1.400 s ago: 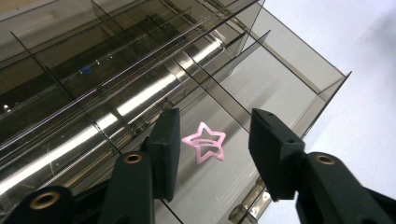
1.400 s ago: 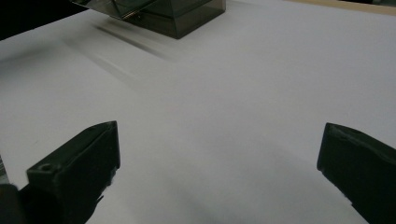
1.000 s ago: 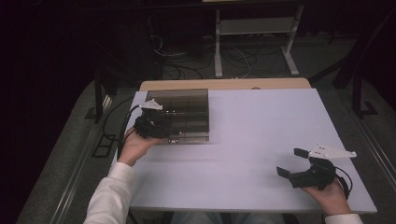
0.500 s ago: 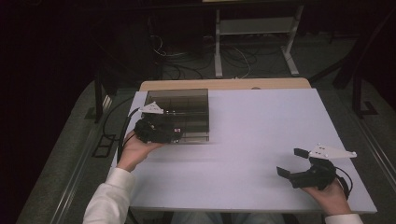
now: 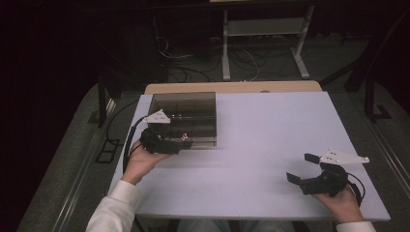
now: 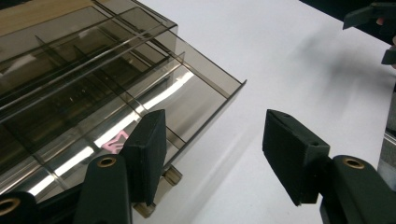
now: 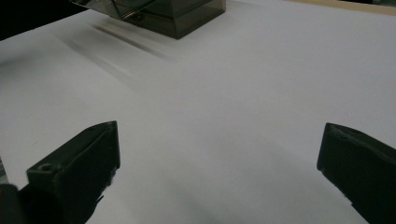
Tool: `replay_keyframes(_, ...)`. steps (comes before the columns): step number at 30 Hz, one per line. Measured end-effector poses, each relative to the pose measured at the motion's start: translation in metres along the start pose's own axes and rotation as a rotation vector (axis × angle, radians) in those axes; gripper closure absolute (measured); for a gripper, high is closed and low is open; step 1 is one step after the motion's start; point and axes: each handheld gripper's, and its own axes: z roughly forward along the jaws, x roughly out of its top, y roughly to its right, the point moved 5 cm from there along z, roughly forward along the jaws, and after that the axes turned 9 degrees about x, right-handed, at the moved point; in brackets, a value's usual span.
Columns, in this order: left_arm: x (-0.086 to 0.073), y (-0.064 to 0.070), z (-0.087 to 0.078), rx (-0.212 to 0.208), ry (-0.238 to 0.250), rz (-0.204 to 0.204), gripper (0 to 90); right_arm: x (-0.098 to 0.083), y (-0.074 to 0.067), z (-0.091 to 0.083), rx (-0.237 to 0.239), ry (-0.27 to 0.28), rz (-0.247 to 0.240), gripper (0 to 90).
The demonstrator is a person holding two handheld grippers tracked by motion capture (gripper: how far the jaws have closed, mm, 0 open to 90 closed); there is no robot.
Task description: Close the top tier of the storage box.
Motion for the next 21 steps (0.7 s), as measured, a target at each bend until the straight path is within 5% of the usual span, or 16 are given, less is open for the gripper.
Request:
replay_keyframes(11,-0.012,0.007,0.002,-0.042,-0.007,-0.001,44.3,0.000,0.000,0.000,-0.001,0.000,-0.001,0.0)
replay_keyframes(21,-0.027,0.008,0.002,-0.079,-0.044,0.015,58.5,0.000,0.000,0.000,0.000,-0.002,0.000,0.0)
